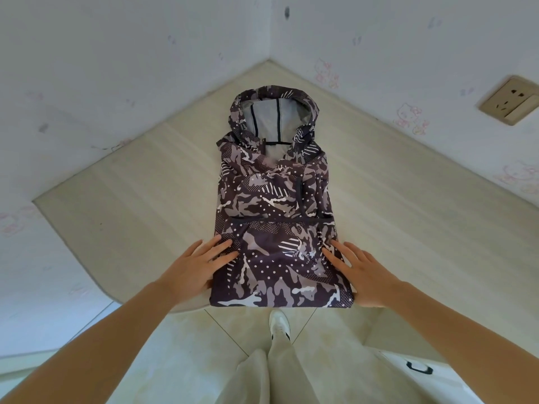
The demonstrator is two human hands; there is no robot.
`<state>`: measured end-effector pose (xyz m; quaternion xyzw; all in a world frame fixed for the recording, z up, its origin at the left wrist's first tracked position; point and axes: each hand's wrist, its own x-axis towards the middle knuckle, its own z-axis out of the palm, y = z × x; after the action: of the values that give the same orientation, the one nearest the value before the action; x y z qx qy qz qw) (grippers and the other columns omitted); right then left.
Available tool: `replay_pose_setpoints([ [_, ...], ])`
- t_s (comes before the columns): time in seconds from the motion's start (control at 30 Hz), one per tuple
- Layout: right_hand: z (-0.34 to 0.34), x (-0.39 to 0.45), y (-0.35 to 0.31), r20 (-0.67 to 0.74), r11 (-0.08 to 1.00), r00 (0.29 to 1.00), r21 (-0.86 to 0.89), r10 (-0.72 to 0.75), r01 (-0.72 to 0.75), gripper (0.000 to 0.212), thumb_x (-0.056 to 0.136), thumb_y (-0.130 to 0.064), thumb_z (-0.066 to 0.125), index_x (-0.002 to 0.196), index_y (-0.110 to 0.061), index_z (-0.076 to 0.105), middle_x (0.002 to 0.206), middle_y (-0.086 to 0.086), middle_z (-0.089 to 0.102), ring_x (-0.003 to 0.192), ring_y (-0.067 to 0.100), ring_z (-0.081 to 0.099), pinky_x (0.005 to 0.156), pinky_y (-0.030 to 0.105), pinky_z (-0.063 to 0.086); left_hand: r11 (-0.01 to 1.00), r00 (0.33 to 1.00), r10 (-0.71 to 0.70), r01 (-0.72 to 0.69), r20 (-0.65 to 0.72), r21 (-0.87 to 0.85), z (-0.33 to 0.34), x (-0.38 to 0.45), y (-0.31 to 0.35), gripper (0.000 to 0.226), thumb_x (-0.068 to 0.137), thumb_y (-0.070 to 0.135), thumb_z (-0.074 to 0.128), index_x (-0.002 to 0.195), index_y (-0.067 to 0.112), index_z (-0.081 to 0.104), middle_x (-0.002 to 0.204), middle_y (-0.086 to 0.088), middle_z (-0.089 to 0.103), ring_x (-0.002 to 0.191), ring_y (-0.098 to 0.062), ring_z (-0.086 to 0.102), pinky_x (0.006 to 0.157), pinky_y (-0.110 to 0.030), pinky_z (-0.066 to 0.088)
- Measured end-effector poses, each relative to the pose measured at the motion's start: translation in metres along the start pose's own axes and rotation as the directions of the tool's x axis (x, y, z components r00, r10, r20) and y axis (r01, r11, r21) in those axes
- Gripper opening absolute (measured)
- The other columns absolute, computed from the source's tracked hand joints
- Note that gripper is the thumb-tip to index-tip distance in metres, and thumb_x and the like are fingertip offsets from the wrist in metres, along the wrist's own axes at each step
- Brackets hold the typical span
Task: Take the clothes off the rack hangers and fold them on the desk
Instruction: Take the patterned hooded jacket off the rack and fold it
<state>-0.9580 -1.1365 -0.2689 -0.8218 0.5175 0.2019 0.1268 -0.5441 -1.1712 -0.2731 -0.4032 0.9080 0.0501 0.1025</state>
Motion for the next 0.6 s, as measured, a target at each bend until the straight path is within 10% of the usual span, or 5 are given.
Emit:
replay_pose_setpoints([
  [0.27,0.006,0.001,0.003,-0.165,0.998,0.986,0.060,-0.002,0.012,0.083,0.091,-0.034,0.060,0.149,-0.049,0.002,0.162,-0.006,0.002,0.146,0.029,0.015,0.115,0.042,0.028,0.999,0.980,0.000,-0.008,-0.198,-0.037,0.004,0.012,0.014,0.069,0.043,0.013,0.096,0.108,0.023,0.075,0.117,-0.002,0.070,0.108,-0.024,0.067,0.080,-0.034,0.058],
  [0.43,-0.021,-0.013,0.001,-0.236,0.952,0.971,0.303,0.028,0.047,0.058,0.085,-0.045,0.065,0.133,-0.062,0.037,0.156,-0.021,0.000,0.144,0.021,0.003,0.114,0.047,0.014,0.914,0.978,-0.041,-0.046,-0.204,-0.403,-0.002,0.003,0.005,0.048,0.073,-0.009,0.073,0.109,0.022,0.074,0.128,0.002,0.061,0.119,-0.018,0.058,0.098,-0.032,0.051],
  [0.6,-0.065,-0.028,-0.011,-0.284,0.438,0.889,0.892,0.359,0.108,0.045,0.077,-0.062,0.059,0.122,-0.054,0.053,0.135,-0.012,0.049,0.131,0.015,0.042,0.106,0.035,0.035,0.093,0.953,-0.262,0.179,0.149,-0.979,-0.059,0.009,-0.009,0.036,0.080,-0.004,0.067,0.093,0.028,0.078,0.112,0.006,0.070,0.104,-0.010,0.064,0.099,-0.032,0.047],
])
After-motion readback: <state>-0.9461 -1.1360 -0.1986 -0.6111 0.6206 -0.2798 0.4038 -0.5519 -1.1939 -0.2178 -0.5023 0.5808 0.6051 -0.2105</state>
